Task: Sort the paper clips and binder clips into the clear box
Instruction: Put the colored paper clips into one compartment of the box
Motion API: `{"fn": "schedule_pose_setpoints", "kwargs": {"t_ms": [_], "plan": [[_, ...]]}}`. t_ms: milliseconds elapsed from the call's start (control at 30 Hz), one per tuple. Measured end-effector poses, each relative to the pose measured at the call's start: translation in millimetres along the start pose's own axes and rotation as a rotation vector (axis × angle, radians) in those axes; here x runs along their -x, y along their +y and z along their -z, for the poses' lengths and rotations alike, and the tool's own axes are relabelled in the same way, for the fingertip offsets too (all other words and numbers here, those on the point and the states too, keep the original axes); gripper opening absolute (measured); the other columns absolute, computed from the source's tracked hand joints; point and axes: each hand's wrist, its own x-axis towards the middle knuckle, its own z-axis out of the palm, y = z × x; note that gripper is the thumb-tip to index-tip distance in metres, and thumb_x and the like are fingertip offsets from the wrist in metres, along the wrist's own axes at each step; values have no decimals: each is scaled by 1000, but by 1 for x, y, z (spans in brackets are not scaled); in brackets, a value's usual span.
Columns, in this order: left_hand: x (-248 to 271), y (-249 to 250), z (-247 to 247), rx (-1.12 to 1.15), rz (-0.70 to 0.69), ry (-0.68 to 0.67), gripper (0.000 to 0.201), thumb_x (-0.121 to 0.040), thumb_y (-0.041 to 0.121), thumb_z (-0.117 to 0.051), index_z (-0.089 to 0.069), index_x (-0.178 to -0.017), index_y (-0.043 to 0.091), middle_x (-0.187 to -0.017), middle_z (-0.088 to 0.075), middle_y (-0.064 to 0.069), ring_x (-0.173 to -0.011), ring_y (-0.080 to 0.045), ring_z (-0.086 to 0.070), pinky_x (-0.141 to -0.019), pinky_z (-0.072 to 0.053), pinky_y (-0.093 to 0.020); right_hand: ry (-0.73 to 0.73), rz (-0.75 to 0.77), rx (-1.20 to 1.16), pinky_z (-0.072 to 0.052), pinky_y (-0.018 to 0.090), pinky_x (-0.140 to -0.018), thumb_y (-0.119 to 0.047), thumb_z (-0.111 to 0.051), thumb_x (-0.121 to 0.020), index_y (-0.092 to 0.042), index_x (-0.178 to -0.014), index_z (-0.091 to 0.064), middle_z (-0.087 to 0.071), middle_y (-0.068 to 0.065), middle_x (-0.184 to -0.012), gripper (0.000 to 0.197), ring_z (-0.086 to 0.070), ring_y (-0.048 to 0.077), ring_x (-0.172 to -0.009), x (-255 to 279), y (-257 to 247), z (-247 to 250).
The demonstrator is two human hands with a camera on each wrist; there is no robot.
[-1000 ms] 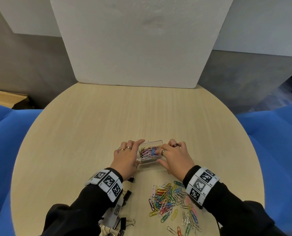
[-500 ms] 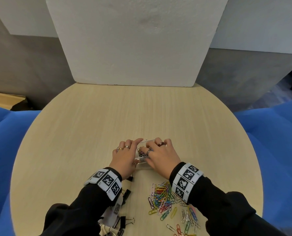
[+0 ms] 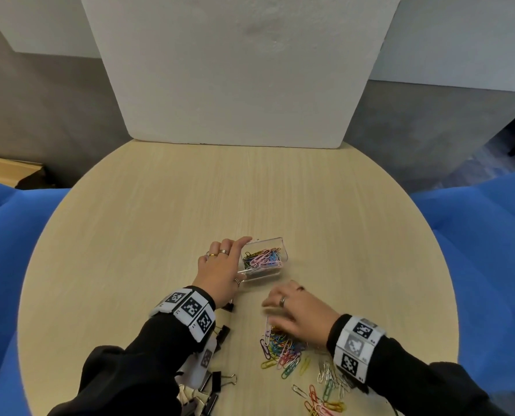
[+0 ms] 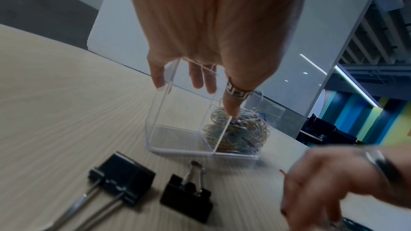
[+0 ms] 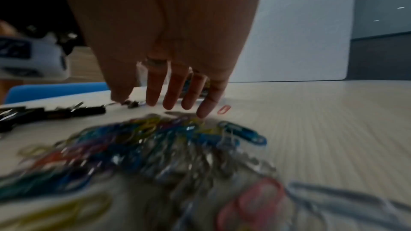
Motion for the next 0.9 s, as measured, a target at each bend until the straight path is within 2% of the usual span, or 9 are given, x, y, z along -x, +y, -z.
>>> {"fn": "schedule_pose_setpoints", "kwargs": {"t_ms": [67, 233, 367, 400, 467, 567, 667, 767, 900], "plan": [[0, 0, -1, -2, -3, 5, 76, -86, 17, -54, -8, -145, 31, -133, -33, 0, -122, -20, -31, -97, -33, -37, -93, 70, 77, -30, 31, -102, -42, -48, -91, -26, -129, -48, -42, -4, -133, 42, -33, 14, -119, 5, 3, -16], [-1, 0, -1, -7, 1, 14, 76, -87, 18, -54, -8, -145, 31, -134, -33, 0, -123, -20, -29, -100, -32, -38, -125, 69, 110, -29, 31, -101, -40, -48, -91, -26, -122, -54, -46, -6, -125, 34, -37, 12, -115, 24, 11, -19], [8, 7, 0, -23, -49, 132, 72, -83, 28, -62, -20, -141, 31, -138, -35, -3, -131, -23, -28, -109, -20, -56, 109, -102, -100, -34, 30, -105, -36, -44, -94, -24, -122, -54, -50, -8, -124, 32, -40, 6, -114, 31, 24, -7], [13, 11, -1, -44, -120, 235, 69, -78, 28, -67, -29, -136, 29, -132, -43, -4, -125, -23, -34, -104, -26, -59, 152, -152, -121, -30, 27, -108, -34, -42, -96, -22, -128, -49, -47, -6, -131, 35, -38, 7, -120, 30, 27, -4], [28, 23, -4, -31, -286, 371, 53, -73, 29, -66, -43, -121, 25, -116, -56, -2, -109, -18, -43, -89, -44, -50, 112, -229, -98, -18, 24, -111, -32, -37, -98, -16, -141, -32, -33, -2, -146, 46, -26, 12, -133, 24, 33, 0], [53, 44, -14, 60, -333, 68, 35, -86, 35, -52, -46, -119, 25, -117, -52, 4, -105, -14, -51, -87, -48, -30, -67, -218, 80, -16, 34, -113, -34, -31, -99, -19, -147, -12, -11, -7, -155, 53, -9, 16, -141, 17, 36, -3], [66, 45, -38, 29, -150, -311, 57, -81, 45, -62, -37, -127, 23, -127, -41, 2, -114, -17, -47, -94, -46, -33, -129, -161, 176, -19, 37, -111, -34, -27, -100, -23, -147, -14, -10, -12, -155, 50, -7, 16, -142, 22, 36, -8], [65, 47, -51, -6, -120, -442, 69, -73, 37, -72, -34, -127, 18, -128, -37, -4, -118, -22, -43, -96, -45, -36, -134, -85, 184, -20, 35, -110, -42, -24, -96, -27, -145, -22, -18, -15, -152, 51, -11, 14, -140, 37, 35, -11], [58, 55, -61, 96, -141, -437, 60, -77, 22, -69, -36, -127, 18, -130, -36, -3, -119, -20, -42, -100, -43, -34, -84, -57, 76, -26, 35, -109, -59, -21, -82, -30, -137, -39, -35, -17, -144, 65, -23, 10, -134, 52, 36, -17]]}}
